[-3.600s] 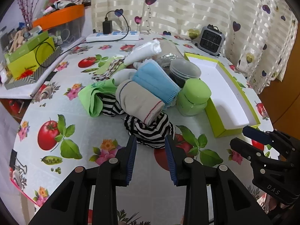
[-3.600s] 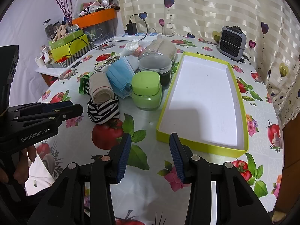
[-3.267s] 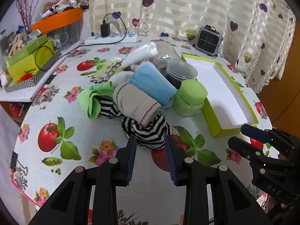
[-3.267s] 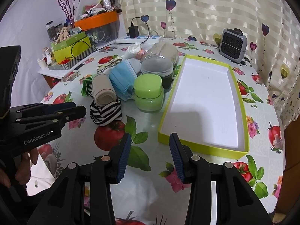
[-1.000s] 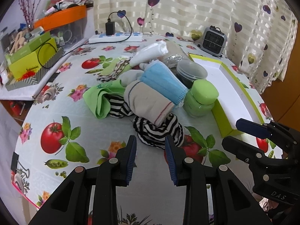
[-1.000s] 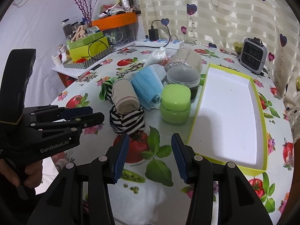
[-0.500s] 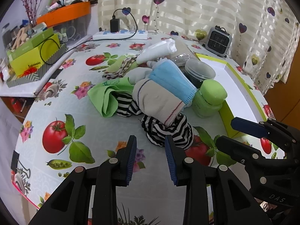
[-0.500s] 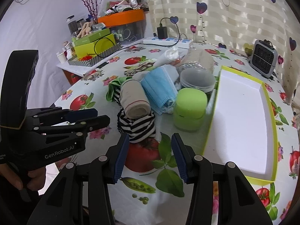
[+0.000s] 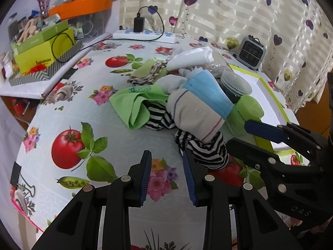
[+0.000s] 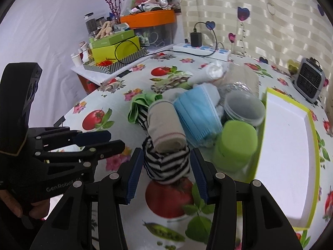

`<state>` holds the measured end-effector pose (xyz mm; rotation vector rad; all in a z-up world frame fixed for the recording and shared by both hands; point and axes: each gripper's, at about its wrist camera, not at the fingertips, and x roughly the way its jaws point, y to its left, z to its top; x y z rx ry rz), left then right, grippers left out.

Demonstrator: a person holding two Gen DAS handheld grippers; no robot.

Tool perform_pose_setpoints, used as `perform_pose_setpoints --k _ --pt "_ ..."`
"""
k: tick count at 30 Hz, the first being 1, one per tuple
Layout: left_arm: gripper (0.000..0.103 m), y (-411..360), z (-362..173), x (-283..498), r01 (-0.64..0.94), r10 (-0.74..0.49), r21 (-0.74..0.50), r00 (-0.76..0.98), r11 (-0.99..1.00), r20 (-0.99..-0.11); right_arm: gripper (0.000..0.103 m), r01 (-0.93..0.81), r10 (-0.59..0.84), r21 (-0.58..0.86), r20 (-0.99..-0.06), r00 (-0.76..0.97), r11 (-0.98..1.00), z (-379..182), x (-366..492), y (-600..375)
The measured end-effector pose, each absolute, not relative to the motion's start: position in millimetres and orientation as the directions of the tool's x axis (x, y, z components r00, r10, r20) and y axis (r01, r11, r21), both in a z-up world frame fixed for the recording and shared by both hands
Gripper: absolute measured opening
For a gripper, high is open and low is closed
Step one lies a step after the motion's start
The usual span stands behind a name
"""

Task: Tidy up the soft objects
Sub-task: 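Grasp the rolled white sock with red stripe with the right gripper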

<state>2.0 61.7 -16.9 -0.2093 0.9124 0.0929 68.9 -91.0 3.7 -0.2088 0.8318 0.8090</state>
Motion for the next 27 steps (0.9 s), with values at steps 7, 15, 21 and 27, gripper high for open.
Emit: perform_pose_setpoints --k 7,15,21,27 --pt "0.030 72.4 -18.7 2.1 -0.185 -0.018 -0.163 0.606 0.969 -0.795 0.048 -0.739 0.554 0.106 -0.734 0.393 0.666 -1.2 79.5 -69.0" --pt "0.030 80.7 -23.5 3.2 -0.206 -0.008 -0.162 0.595 0.965 -0.803 0.048 -0.762 0.519 0.037 -0.753 0.404 0.647 -11.9 93.3 -47.8" --pt "0.030 84.3 -27.9 5.9 -0.214 -0.008 -0.164 0.585 0.963 -0.811 0.048 -0.763 0.503 0.033 -0.771 0.392 0.645 -19.6 103.1 -38.6" --pt "0.030 83.4 -28.8 7.1 -0.212 -0.011 -0.166 0.585 0.963 -0.811 0.045 -0.751 0.508 0.066 -0.775 0.376 0.657 -18.0 105.3 -39.5"
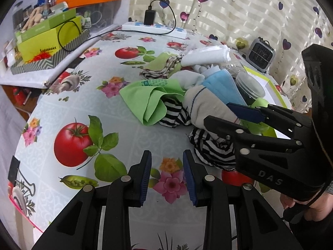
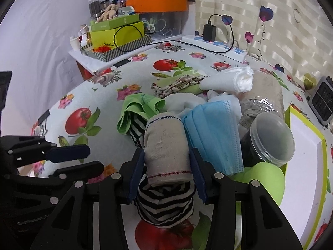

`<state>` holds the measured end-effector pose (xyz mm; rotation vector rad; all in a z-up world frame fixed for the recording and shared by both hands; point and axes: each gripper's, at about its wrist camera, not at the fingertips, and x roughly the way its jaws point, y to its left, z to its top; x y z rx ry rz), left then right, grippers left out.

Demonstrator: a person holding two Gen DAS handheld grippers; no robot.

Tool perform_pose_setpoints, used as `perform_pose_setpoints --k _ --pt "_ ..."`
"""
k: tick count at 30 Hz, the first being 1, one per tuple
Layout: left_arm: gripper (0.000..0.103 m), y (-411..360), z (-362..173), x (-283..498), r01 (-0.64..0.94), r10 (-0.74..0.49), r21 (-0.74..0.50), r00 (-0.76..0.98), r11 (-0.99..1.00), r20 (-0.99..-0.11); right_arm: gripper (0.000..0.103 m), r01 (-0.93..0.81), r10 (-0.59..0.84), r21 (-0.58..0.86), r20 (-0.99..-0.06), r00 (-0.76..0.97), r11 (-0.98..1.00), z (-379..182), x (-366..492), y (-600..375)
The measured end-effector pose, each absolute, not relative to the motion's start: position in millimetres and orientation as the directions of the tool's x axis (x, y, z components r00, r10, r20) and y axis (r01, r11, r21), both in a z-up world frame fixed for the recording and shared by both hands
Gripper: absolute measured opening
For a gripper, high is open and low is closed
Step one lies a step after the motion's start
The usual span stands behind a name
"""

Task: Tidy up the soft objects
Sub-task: 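Grasp the rolled white sock with red stripe with the right gripper, then grasp the black-and-white striped sock with the left gripper while the right gripper carries the white sock toward the box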

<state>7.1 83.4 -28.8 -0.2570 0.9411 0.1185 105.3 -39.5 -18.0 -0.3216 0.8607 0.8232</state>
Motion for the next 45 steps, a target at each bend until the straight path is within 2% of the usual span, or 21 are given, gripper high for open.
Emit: perform_pose_setpoints --k 14,19,24,28,35,37,38,39,42,45 --pt "0.030 58.5 -23.9 9.3 -0.138 -0.099 -0.223 0.597 0.965 -0.796 0.044 -0.678 0.599 0.189 -0.668 0.442 0.711 21.9 83.8 -105.4" --pt "0.030 42.5 -28.1 19.8 -0.088 -0.179 -0.283 0.589 0.955 -0.788 0.044 -0.625 0.577 0.205 -0.662 0.478 0.753 25.6 78.9 -138.8" --pt "0.030 34.1 -36.6 31.9 -0.082 -0.201 -0.299 0.571 0.951 -0.796 0.044 -0.594 0.561 0.209 -0.659 0.502 0.777 26.6 77.3 -160.3" --pt "0.030 24.9 -46.8 42.9 -0.084 -0.184 -0.271 0.543 0.959 -0.819 0.044 -0.580 0.553 0.208 -0.654 0.516 0.788 27.2 76.7 -171.9" --pt "0.030 4.7 -51.3 48.7 -0.060 -0.071 -0.126 0.559 0.990 -0.826 0.044 -0.552 0.537 0.210 -0.651 0.537 0.807 25.7 73.7 -190.7" --pt "0.029 5.6 -52.0 47.7 -0.063 -0.063 -0.120 0.564 0.991 -0.823 0.044 -0.545 0.535 0.215 -0.650 0.539 0.810 24.6 72.9 -195.2" --pt "0.025 5.7 -52.0 48.4 -0.067 -0.058 -0.116 0.564 0.991 -0.823 0.044 -0.541 0.534 0.217 -0.650 0.541 0.812 23.9 72.3 -198.2" --pt "0.016 7.1 -52.2 48.4 -0.078 -0.046 -0.109 0.564 0.991 -0.825 0.044 -0.539 0.533 0.218 -0.650 0.541 0.814 23.7 72.0 -199.4" --pt "0.010 14.0 -51.8 46.6 -0.092 -0.061 -0.135 0.562 0.987 -0.825 0.044 -0.527 0.528 0.223 -0.650 0.547 0.820 22.6 69.9 -206.7" --pt "0.009 13.9 -47.6 41.8 -0.092 -0.070 -0.150 0.572 0.984 -0.817 0.044 -0.519 0.527 0.228 -0.646 0.553 0.824 23.2 68.7 -212.8"
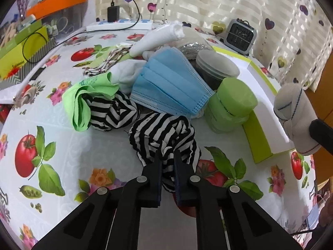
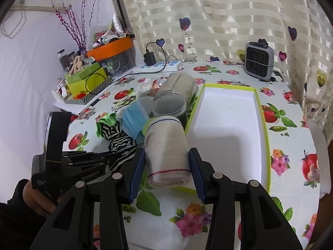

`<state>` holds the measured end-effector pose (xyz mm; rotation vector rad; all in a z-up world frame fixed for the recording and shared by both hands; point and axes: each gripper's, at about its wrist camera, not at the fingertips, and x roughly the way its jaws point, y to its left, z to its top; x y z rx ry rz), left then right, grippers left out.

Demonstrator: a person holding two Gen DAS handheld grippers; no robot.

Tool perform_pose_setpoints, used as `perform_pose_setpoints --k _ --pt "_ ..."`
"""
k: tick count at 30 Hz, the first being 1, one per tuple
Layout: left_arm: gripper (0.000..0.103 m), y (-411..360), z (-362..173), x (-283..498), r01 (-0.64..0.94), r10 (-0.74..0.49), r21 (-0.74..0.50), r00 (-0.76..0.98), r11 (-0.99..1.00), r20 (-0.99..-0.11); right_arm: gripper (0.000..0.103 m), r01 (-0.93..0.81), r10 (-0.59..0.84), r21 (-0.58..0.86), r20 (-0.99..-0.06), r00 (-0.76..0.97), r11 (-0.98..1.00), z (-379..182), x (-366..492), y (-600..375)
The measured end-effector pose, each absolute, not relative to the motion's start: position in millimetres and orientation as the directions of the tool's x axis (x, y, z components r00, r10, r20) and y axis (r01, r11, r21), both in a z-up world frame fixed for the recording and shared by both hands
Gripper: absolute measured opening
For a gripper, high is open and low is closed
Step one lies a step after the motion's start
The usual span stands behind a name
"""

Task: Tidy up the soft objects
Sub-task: 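Grasp the black-and-white striped sock with the left gripper while the right gripper carries the white sock toward the box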

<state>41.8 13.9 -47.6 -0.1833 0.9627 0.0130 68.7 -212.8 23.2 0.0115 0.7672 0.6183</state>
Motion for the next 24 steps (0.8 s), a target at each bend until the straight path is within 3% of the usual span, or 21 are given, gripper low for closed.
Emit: perform_pose_setpoints --k 14,24 --pt "0.009 -5.6 9.3 16.1 -0.035 -0.104 -0.170 0.669 0.985 -0.736 0.044 -0.461 0.520 0.270 -0.616 0.592 0.845 23.0 62.3 -248.5" --pt "0.009 -55.1 37.3 30.2 0.107 -0.194 -0.166 0.691 0.980 -0.696 0.044 -0.398 0.487 0.289 -0.624 0.611 0.871 13.0 71.7 -276.2"
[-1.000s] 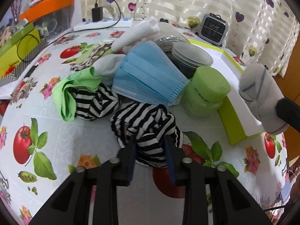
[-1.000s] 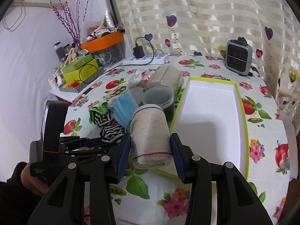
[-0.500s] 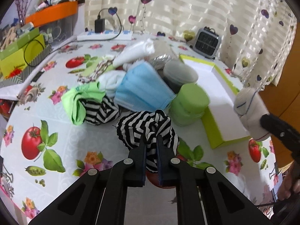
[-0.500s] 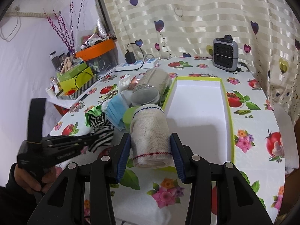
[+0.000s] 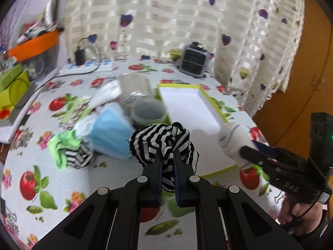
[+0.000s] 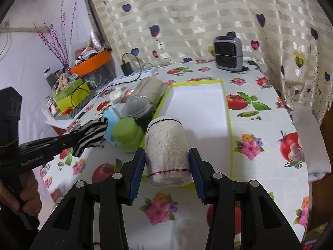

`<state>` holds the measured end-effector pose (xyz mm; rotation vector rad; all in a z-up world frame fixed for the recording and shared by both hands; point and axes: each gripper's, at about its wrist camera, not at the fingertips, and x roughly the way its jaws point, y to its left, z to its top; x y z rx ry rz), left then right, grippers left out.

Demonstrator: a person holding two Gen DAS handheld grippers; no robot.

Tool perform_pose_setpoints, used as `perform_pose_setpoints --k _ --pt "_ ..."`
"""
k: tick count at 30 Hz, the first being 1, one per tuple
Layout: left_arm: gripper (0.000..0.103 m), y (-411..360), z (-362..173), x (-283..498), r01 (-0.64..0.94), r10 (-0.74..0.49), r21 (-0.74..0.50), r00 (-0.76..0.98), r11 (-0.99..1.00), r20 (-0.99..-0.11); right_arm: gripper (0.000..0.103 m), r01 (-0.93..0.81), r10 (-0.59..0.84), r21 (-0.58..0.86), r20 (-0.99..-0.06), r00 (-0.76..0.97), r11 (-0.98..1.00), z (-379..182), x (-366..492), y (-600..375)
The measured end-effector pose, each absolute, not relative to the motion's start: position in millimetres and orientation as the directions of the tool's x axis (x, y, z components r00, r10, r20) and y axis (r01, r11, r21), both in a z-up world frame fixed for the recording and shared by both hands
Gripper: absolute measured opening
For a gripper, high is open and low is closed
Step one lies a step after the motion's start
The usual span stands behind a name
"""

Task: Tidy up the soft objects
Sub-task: 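Grasp the black-and-white striped sock with the left gripper while the right gripper carries the white sock toward the box, then lower both socks into the white box and open both grippers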

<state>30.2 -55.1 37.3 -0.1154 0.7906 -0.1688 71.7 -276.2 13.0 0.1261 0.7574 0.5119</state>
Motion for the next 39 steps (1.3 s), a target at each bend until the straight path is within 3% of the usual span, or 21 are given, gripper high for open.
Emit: perform_pose_setpoints --k 27,32,39 --pt "0.009 -122.9 -16.6 109.1 0.286 -0.332 -0.201 0.547 0.937 -0.768 0.046 -0.306 0.397 0.257 -0.675 0.622 0.917 -16.3 117.6 -296.4" --pt "0.015 -121.8 -15.6 107.8 0.284 -0.332 -0.203 0.547 0.937 -0.769 0.046 -0.300 0.384 0.245 -0.676 0.629 0.922 -13.3 113.2 -296.5" --pt "0.017 -117.1 -8.1 97.0 0.277 -0.328 -0.202 0.557 0.939 -0.763 0.046 -0.312 0.381 0.228 -0.670 0.637 0.922 -4.6 102.6 -291.0"
